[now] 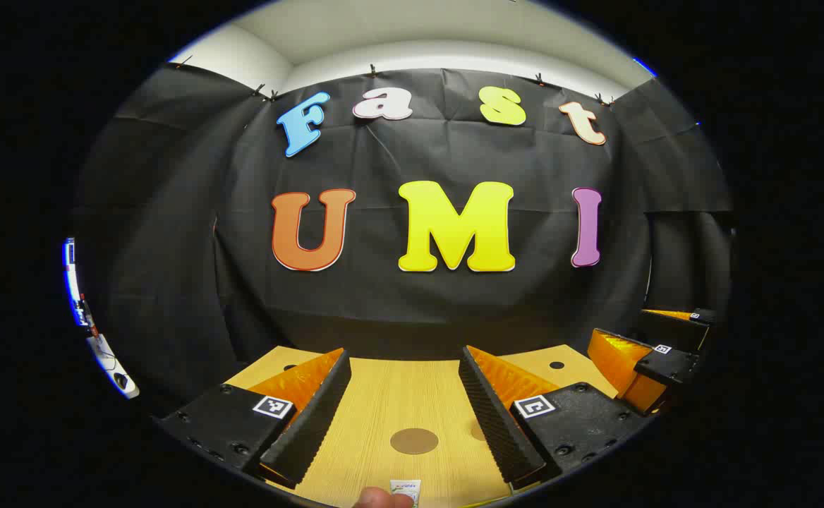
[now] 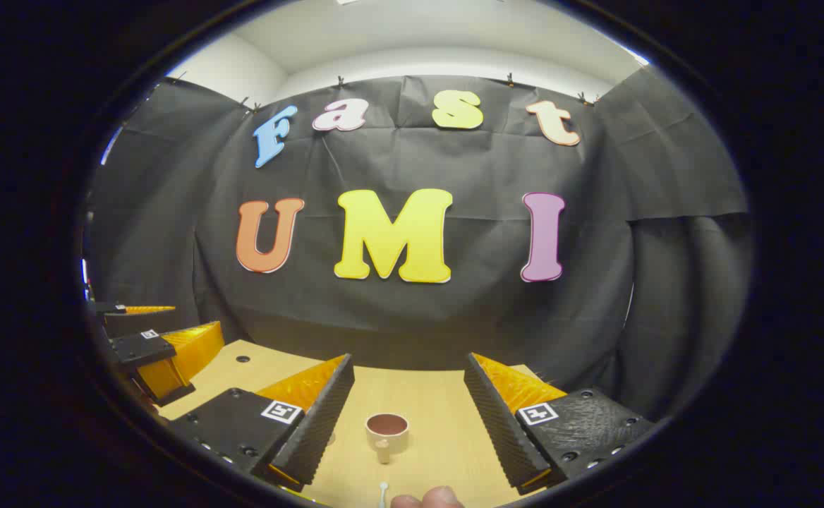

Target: Put the toothbrush and toothpaste on the desktop into the cup, then pick up the cup and place it on the coaster on the desktop.

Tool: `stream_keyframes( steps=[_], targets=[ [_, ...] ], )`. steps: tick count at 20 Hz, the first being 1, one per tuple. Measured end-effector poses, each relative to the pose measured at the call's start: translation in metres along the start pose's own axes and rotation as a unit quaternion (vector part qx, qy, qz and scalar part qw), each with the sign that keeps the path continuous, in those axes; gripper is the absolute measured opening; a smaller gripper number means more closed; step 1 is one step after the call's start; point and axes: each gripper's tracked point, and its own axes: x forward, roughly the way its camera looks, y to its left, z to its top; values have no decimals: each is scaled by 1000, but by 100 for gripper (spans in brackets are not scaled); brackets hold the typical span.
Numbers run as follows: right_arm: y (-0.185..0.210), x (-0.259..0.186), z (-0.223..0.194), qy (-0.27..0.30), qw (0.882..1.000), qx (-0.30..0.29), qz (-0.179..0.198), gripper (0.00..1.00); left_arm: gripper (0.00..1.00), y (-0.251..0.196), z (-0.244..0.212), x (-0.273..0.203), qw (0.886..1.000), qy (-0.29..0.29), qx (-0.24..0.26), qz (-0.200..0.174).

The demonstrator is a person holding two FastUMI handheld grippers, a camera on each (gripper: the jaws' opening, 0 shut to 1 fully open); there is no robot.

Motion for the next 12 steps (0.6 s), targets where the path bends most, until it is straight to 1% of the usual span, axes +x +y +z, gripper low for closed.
stream_keyframes(
  steps=[1, 4, 5, 7, 8, 10, 12],
  targets=[
    [0, 2, -2, 1, 1000, 1, 2, 95, 98, -2, 0, 0, 1000, 0, 1, -1],
    [-2, 2, 0, -1, 1000, 7, 1, 95, 98, -6, 3, 1, 1000, -1, 5, -4],
    [-3, 2, 0, -1, 1000, 7, 0, 92, 98, -7, 2, 2, 1000, -2, 5, -5],
    [-3, 1, 0, -1, 1000, 9, 1, 92, 98, -8, 3, 1, 1000, -1, 4, -5],
    [-4, 2, 1, -1, 1000, 9, -1, 98, 98, -8, 2, 1, 1000, 0, 4, -5],
    [-7, -1, 1, -2, 1000, 11, -3, 93, 98, -9, 1, 0, 1000, 1, 4, -5],
    [-7, 1, 2, -3, 1000, 10, -5, 95, 98, -10, 3, 0, 1000, 0, 3, -7]
  ],
)
